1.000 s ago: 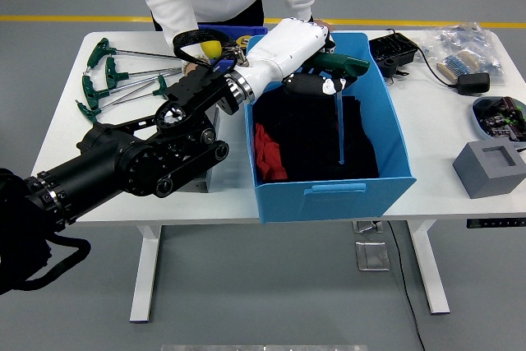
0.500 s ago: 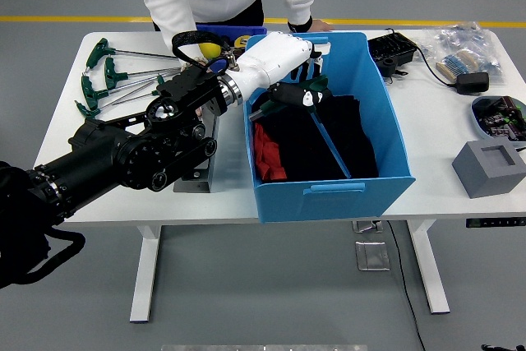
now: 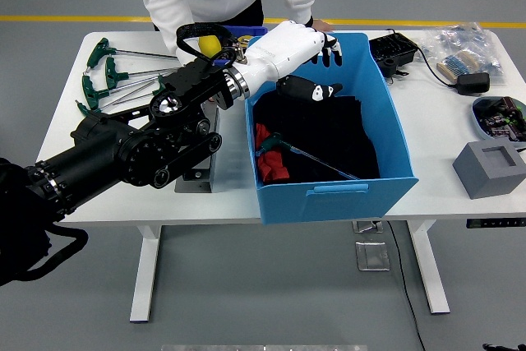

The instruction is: Lift tool from toolbox,place it in box,lift tool from toolbox,place it in box

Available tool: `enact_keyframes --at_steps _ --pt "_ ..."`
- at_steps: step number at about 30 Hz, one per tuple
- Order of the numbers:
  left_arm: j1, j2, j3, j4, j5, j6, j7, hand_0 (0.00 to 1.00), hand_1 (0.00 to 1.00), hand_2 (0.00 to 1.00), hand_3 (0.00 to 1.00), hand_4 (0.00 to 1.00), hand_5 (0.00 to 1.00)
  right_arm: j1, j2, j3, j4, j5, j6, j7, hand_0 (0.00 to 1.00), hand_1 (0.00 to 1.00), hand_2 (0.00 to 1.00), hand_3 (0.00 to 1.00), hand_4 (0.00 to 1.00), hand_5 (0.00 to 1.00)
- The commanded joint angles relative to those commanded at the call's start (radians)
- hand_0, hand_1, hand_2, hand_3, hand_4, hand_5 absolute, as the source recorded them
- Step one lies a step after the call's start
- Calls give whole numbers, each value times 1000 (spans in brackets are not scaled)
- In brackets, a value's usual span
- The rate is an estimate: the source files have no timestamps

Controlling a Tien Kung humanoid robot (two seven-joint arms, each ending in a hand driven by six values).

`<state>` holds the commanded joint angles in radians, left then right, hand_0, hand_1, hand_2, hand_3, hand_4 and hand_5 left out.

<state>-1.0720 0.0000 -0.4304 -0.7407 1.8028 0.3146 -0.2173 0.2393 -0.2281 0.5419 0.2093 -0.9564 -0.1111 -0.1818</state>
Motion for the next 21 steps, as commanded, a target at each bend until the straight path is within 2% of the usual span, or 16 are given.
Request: enact_keyframes --at_steps 4,8,14,19,20,21 --pt "20 0 -33 -4 144 -37 28 368 494 529 588 739 485 -6 1 -2 -2 8 -1 2 671 608 675 538 790 601" --pt "37 4 -68 11 220 -53 38 385 513 546 591 756 498 -13 3 -1 -3 12 -2 3 664 606 674 538 790 602" --pt "81 75 -157 -15 290 -74 63 383 498 546 589 756 491 -20 7 0 -4 14 -2 4 666 607 674 538 790 601" --pt "148 120 -269 -73 287 -63 102 383 498 546 589 756 491 -30 11 0 -5 17 -3 4 666 607 674 538 790 601" --pt "165 129 -293 -89 274 -59 113 344 454 506 587 754 501 -32 11 0 -5 18 -3 4 663 606 674 538 790 601" --pt "187 139 -321 -111 254 -53 126 344 454 506 587 754 501 -34 12 0 -5 20 -3 4 663 606 674 538 790 601"
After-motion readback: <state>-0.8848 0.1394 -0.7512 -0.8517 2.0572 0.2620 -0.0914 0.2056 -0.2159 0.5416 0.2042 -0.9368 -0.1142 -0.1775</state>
